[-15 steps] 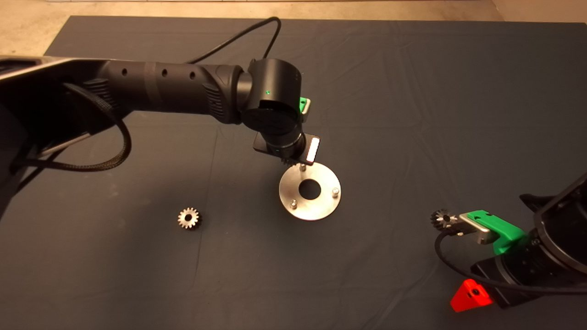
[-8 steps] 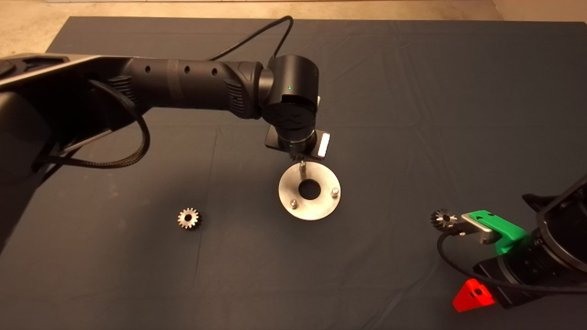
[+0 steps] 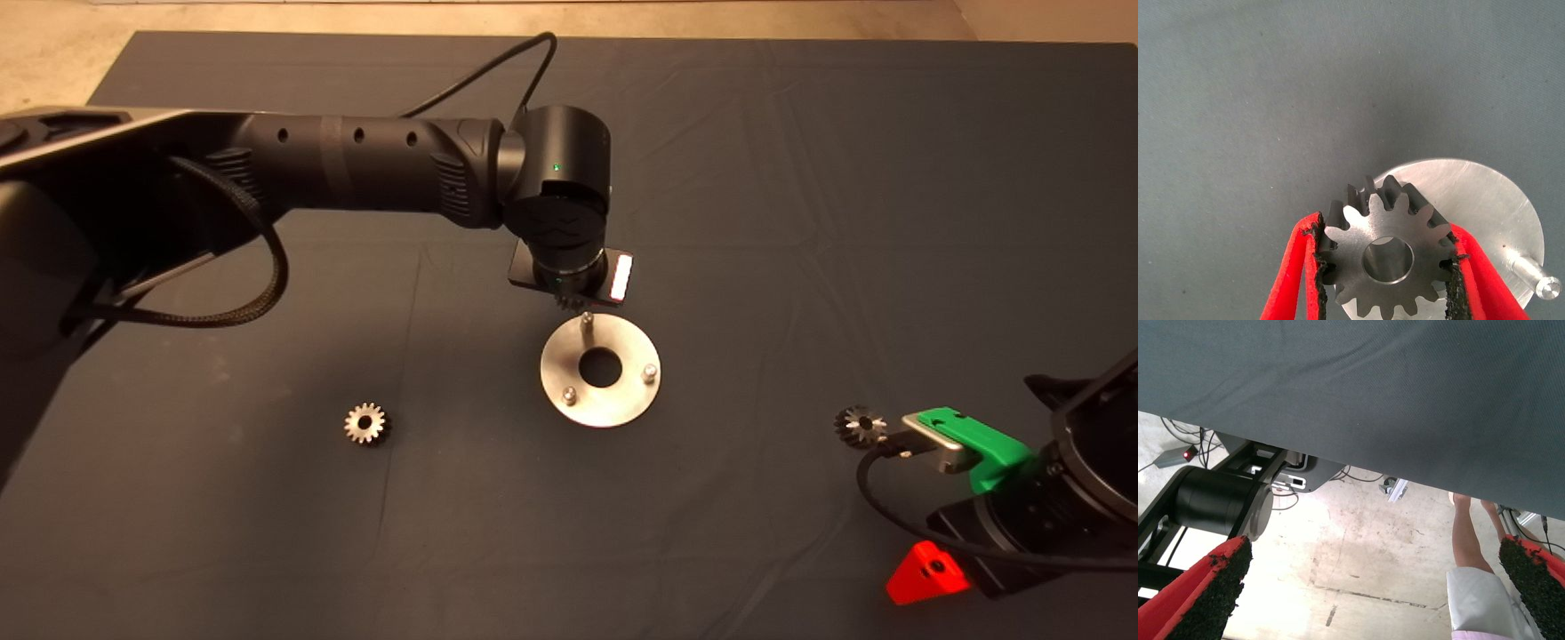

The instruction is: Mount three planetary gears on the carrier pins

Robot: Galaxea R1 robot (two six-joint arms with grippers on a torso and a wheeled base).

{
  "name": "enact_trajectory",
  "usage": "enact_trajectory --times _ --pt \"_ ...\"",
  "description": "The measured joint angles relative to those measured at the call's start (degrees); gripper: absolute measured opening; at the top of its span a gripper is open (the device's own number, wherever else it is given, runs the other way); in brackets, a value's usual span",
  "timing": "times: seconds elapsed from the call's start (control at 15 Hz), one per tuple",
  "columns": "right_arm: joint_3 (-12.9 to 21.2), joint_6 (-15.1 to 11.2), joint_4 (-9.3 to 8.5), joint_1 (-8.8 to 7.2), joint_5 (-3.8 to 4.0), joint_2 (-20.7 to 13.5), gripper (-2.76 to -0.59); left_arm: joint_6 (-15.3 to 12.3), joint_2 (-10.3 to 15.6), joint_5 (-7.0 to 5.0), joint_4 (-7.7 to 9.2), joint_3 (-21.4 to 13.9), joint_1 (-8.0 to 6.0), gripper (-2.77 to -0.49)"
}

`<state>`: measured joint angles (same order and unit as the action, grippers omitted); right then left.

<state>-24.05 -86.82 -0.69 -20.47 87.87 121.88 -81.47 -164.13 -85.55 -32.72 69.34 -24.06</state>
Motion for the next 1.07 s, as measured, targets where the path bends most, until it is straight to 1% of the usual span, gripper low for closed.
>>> enact_trajectory --times 0.2,0.33,0.47,0.67,0.87,1.0,1.07 --pt "0.00 0.17 -0.01 0.00 0.06 -0.18 -0.60 0.02 -0.01 0.29 -0.05 0.00 0.62 -2.48" --pt "0.00 0.20 0.01 0.00 0.00 -0.18 -0.60 0.02 -0.01 0.28 -0.11 0.06 1.52 -2.48" --pt "0.00 0.20 0.01 0.00 0.02 -0.18 -0.60 0.02 -0.01 0.33 -0.29 0.32 2.74 -2.48" --pt "0.00 0.20 0.01 0.00 0.02 -0.22 -0.60 0.10 -0.02 0.33 -0.90 0.43 2.79 -2.49" --pt "0.00 0.20 0.01 0.00 0.02 -0.30 -0.60 0.30 -0.20 0.35 -0.96 0.59 2.77 -2.49" --pt "0.00 0.20 0.01 0.00 0.00 -0.30 -0.60 0.51 -0.20 0.46 -0.96 1.47 2.79 -2.49" --pt "0.00 0.20 0.00 0.00 0.02 -0.33 -0.60 0.51 -0.43 0.30 -0.99 2.27 2.77 -2.49"
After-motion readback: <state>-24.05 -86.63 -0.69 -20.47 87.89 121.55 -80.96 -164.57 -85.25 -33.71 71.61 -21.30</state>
